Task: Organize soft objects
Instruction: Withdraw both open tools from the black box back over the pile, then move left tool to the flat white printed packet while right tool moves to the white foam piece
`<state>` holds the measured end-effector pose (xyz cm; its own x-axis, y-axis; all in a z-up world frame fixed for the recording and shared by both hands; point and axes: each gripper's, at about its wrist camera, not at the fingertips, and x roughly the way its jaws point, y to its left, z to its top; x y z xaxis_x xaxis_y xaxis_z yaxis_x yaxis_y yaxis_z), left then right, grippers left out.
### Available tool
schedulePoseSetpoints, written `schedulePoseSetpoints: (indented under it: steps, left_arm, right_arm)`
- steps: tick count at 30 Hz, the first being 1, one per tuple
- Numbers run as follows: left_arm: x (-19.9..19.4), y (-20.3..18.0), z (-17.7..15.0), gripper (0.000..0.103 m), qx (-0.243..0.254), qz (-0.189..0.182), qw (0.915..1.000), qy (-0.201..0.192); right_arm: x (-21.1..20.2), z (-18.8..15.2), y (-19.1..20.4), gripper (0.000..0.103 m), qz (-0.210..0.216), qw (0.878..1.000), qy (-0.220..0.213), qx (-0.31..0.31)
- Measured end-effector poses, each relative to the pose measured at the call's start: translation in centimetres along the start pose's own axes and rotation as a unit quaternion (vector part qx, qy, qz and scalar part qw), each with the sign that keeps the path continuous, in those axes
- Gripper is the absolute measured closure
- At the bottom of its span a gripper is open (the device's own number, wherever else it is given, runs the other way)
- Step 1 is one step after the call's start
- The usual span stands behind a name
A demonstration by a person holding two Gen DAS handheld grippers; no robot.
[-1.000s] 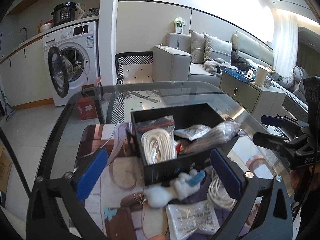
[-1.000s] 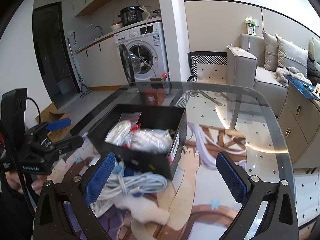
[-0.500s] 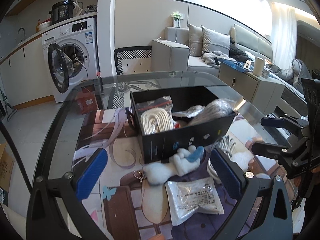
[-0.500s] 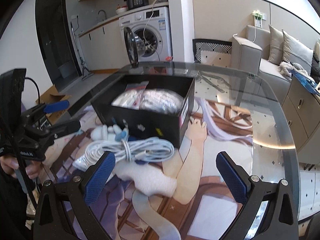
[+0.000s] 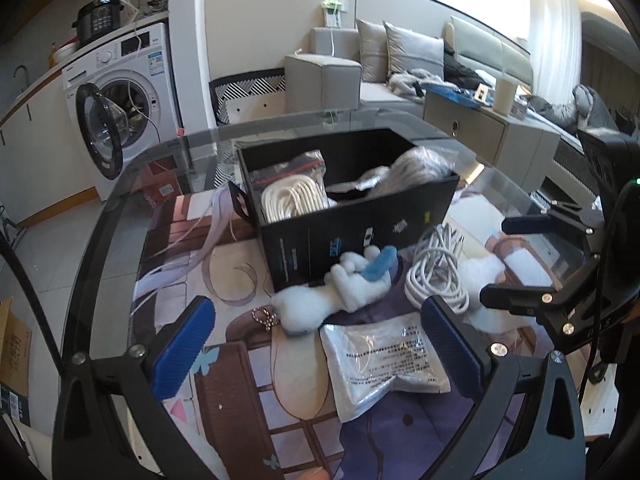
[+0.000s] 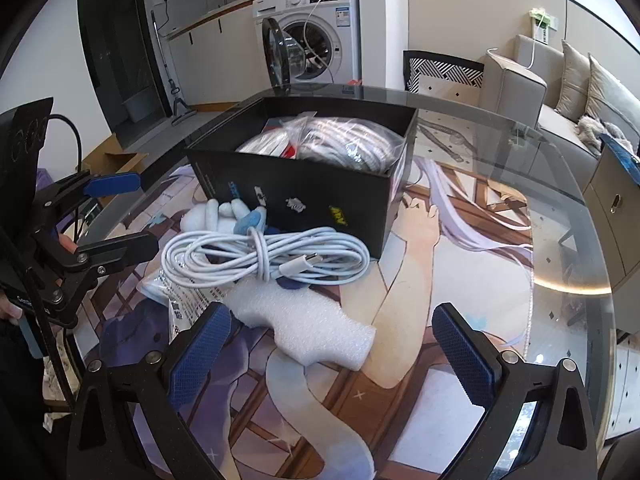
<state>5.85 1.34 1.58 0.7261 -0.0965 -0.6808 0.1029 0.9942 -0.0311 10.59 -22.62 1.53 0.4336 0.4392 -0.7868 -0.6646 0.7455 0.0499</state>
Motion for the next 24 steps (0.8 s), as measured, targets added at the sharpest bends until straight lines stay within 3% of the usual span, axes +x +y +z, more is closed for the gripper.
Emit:
schedulePoseSetpoints:
  steps: [13,24]
  left_arm:
    - [0.7,-1.3,-0.5,0.000,0.031,-0.023,0.9988,0.029]
    - [2.0,-2.8,-1.0,0.000,0.040,-0.040,0.9966,0.059]
  right_arm:
    - [1.4,-0.3,0.7,0.001,0.009,1.000,0.017,-0.008]
    - [2.3,-0.8,-0.9,0.001,-0.010,0.999,0.030,0.004]
